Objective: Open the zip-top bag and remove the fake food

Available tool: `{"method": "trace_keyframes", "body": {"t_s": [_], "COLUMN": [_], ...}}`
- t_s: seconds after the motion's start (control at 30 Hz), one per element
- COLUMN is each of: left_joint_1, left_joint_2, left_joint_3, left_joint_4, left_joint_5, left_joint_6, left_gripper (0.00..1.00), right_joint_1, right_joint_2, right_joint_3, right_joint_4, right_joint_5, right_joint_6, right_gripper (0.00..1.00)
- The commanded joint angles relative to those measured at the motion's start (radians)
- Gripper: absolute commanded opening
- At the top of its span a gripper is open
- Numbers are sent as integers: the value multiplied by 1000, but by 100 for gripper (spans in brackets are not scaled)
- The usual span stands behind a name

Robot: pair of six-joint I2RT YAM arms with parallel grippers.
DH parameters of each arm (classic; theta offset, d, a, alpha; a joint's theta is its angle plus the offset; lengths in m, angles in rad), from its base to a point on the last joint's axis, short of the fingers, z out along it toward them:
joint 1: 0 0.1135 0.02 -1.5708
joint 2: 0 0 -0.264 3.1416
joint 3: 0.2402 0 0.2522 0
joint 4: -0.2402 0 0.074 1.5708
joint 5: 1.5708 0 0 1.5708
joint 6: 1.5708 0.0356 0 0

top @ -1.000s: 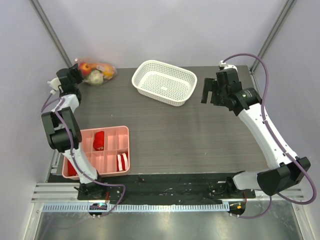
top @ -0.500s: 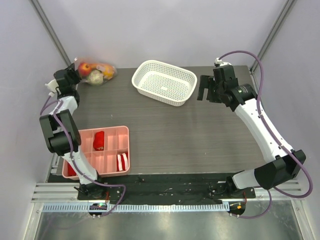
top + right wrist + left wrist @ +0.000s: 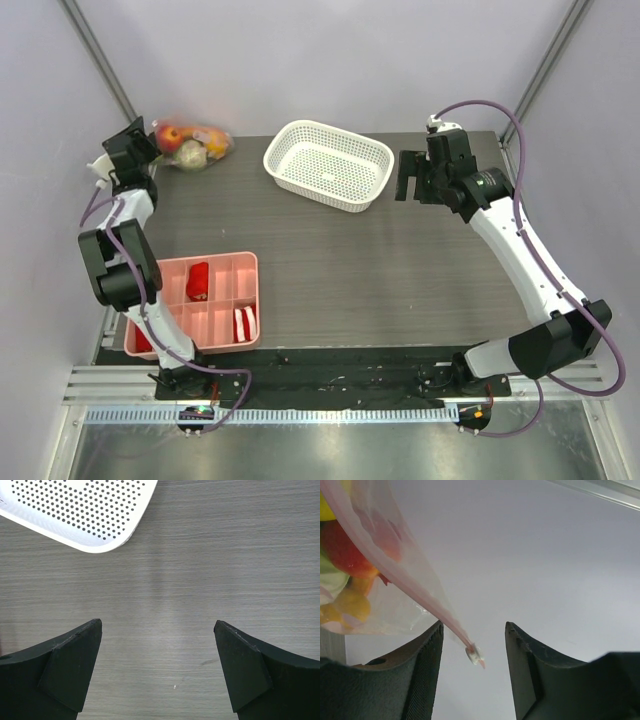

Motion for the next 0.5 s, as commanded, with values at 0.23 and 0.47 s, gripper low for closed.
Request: {"method": "trace_keyframes", "body": {"t_s": [0.23, 0.47], "left_joint_1": [6, 5], "left_joint_2": [144, 103], "left_joint_3": [246, 341], "left_joint_4": [-103, -395], "left_joint_5": [54, 189], "left_joint_6": [0, 208], "left_gripper": [22, 0], "right_joint_1": [2, 3], "right_joint_2": [3, 16], "right_joint_3": [68, 44], "right_joint_4": [34, 51], "right_joint_5": [4, -84], "right_joint_6": [-68, -125], "right_gripper": [100, 100]}}
